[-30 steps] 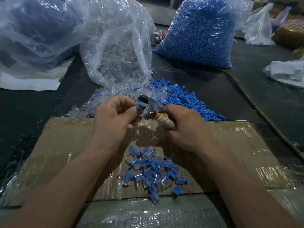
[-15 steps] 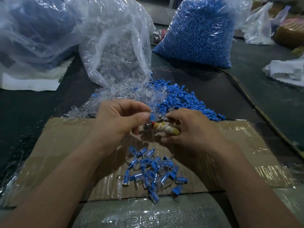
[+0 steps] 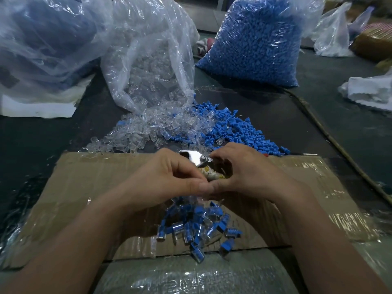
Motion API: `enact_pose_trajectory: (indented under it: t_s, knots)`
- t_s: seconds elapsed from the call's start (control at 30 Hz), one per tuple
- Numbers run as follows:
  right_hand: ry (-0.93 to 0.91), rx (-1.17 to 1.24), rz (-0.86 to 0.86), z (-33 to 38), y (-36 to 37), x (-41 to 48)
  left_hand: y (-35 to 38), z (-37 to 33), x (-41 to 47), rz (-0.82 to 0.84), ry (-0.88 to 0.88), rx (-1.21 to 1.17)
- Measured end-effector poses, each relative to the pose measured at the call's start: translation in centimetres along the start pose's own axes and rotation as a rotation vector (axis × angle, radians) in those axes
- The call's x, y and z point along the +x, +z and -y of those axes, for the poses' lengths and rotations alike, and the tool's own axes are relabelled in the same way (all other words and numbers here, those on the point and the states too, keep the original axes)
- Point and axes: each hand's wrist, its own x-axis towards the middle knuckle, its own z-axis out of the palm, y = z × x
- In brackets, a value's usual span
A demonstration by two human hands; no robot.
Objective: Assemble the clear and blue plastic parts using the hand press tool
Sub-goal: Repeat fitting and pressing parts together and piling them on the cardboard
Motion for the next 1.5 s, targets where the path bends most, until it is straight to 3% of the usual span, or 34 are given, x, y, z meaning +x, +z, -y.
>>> enact_pose_trajectory:
  t_s: [0.07,0.13,0.2,0.23,0.3,0.47,0.67,0.9,1.0,1.23,1.5]
  knots:
    - [0.013,0.026,-0.016,0.0,-0.1,-0.1,0.0,0.4,0.3,-0.218,-0.016,-0.031]
    - [0.022,0.03,-0.019,0.0,-0.2,-0.1,-0.2,1.1,0.8,-0.554,-0.057,0.009]
    - [0.018,0.022,-0.013,0.0,-0.2,-0.1,-0.9,1.9,1.2,-0.809,-0.083,0.293]
    - [0.012,0.023,-0.011,0.0,-0.2,-0.1,-1.3,2.2,1.2,-0.844,-0.086,0.475]
    - [0.003,0.028,-0.01,0.0,-0.2,-0.1,-2.1,2.7,1.4,-0.776,-0.098,0.704]
    - [-0.004,0.027,0.001,-0.1,-0.2,-0.1,-2.2,3.8,1.9,-0.596,-0.196,0.919]
    - [0.007,0.074,-0.033,0.2,-0.3,0.0,-2.4,4.2,1.9,-0.656,-0.221,0.896]
    - [0.15,0.143,-0.327,-1.5,-0.2,0.9,-2.3,4.2,1.9,-0.673,-0.232,0.903]
    - [0.187,0.151,-0.379,-2.2,0.1,1.4,-2.2,4.1,1.8,-0.684,-0.212,0.893]
    - [0.118,0.075,-0.259,-2.2,1.0,2.8,-2.3,4.0,1.8,-0.632,-0.156,0.941]
    - [0.138,0.158,-0.226,-2.4,0.8,3.1,-1.9,3.2,1.7,-0.725,-0.139,0.786]
